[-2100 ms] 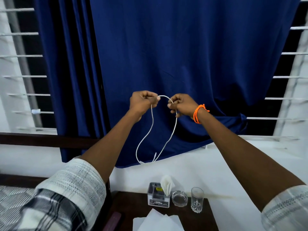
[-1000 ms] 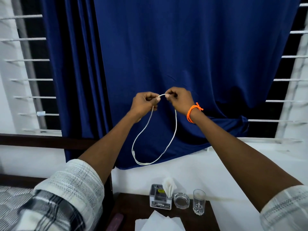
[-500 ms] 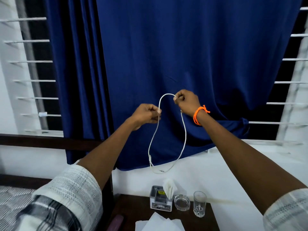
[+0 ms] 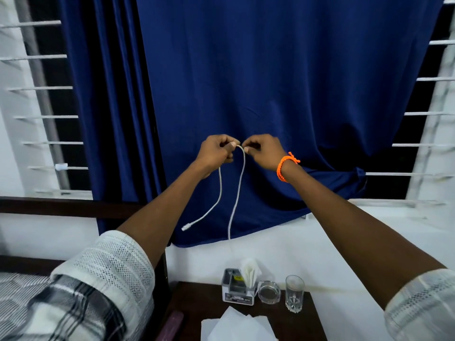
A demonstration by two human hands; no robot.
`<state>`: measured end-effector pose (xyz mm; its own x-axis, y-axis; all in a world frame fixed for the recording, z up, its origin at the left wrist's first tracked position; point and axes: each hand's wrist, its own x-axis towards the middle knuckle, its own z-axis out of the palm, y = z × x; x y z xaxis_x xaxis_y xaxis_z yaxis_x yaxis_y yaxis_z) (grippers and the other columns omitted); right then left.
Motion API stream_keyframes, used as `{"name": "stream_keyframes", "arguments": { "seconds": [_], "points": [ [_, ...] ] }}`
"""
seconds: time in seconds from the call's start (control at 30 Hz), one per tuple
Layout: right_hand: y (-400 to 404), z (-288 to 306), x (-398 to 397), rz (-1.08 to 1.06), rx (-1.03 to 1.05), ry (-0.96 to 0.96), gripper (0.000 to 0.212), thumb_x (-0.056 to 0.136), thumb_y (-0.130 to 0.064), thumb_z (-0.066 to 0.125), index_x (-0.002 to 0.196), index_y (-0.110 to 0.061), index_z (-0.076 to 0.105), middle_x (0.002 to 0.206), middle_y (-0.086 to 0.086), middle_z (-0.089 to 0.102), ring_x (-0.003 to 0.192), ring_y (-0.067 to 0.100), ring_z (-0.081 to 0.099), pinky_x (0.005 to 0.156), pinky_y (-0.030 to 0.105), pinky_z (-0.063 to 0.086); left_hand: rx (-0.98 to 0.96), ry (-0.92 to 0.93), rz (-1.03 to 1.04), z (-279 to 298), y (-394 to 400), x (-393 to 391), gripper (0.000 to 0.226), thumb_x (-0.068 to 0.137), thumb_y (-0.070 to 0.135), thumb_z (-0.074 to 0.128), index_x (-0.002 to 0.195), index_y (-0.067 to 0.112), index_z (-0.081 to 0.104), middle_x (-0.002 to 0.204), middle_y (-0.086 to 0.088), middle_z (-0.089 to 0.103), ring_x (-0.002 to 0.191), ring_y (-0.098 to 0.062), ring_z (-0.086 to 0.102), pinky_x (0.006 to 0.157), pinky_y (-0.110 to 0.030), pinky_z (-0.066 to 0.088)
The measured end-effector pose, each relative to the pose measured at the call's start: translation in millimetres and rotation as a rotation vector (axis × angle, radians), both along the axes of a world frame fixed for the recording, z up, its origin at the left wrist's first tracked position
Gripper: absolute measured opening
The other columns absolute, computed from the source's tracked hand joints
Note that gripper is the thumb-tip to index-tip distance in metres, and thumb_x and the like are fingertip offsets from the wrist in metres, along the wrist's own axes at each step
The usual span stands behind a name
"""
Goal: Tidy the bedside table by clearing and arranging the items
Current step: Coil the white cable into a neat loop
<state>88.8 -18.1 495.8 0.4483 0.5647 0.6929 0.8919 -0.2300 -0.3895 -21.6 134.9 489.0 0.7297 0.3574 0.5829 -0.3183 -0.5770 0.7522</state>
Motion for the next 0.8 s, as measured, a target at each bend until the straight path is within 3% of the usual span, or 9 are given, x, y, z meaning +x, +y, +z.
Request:
{"name": "stream_keyframes", "arguments": {
  "seconds": [0.13,0.23,0.4,0.6,0.73,0.8],
  "points": [
    [-2,-3,-8,0.156,0.048,0.264,0.016,0.094,-0.023,0.064,0.108,-0.019,0.071,0.093,0.007,0.073,0.087,0.018,0.069,0.060,0.031,0.060,-0.039,-0.033,0.000,-1,3,-3,0.013,0.100,0.013,0.064,0.108,0.007,0.073,0.085,-0.001,0.069,0.075,-0.012,0.066,0.077,-0.033,0.064],
    [0,-4,-8,0.190,0.063,0.276,0.013,0.092,-0.025,0.069,0.102,-0.017,0.073,0.090,0.009,0.073,0.082,0.016,0.068,0.059,0.032,0.061,-0.056,-0.033,-0.023,-1,3,-5,0.011,0.098,0.014,0.068,0.105,0.008,0.072,0.085,-0.005,0.070,0.075,-0.014,0.067,0.076,-0.034,0.064],
    [5,-3,-9,0.135,0.169,0.283,0.008,0.094,-0.016,0.064,0.092,-0.013,0.071,0.084,0.007,0.073,0.083,0.022,0.072,0.052,0.024,0.055,-0.129,0.023,-0.094,-9,2,-7,0.017,0.099,0.020,0.068,0.108,0.006,0.071,0.092,-0.008,0.072,0.079,-0.015,0.069,0.076,-0.032,0.064],
    [3,-2,-3,0.073,0.229,0.397,0.014,0.094,-0.010,0.058,0.085,-0.018,0.065,0.087,0.007,0.073,0.085,0.025,0.074,0.051,0.025,0.054,-0.213,0.050,-0.129,-28,8,-7,0.022,0.098,0.019,0.069,0.109,0.000,0.070,0.091,-0.009,0.070,0.081,-0.015,0.069,0.079,-0.035,0.064],
    [-1,-8,-1,0.177,0.096,0.471,0.003,0.096,-0.015,0.061,0.099,-0.013,0.061,0.097,0.014,0.073,0.087,0.025,0.075,0.049,0.026,0.052,-0.224,0.015,-0.082,-26,9,-5,0.019,0.098,0.018,0.069,0.106,0.002,0.072,0.088,-0.007,0.071,0.078,-0.014,0.068,0.074,-0.031,0.062],
    [-3,-11,-1,0.231,0.057,0.458,0.019,0.093,-0.020,0.067,0.108,-0.010,0.061,0.092,0.011,0.071,0.083,0.022,0.074,0.050,0.027,0.052,-0.228,0.002,-0.060,-21,8,-3,0.015,0.098,0.019,0.068,0.103,0.005,0.073,0.087,-0.005,0.070,0.077,-0.015,0.067,0.072,-0.028,0.061]
  ]
}}
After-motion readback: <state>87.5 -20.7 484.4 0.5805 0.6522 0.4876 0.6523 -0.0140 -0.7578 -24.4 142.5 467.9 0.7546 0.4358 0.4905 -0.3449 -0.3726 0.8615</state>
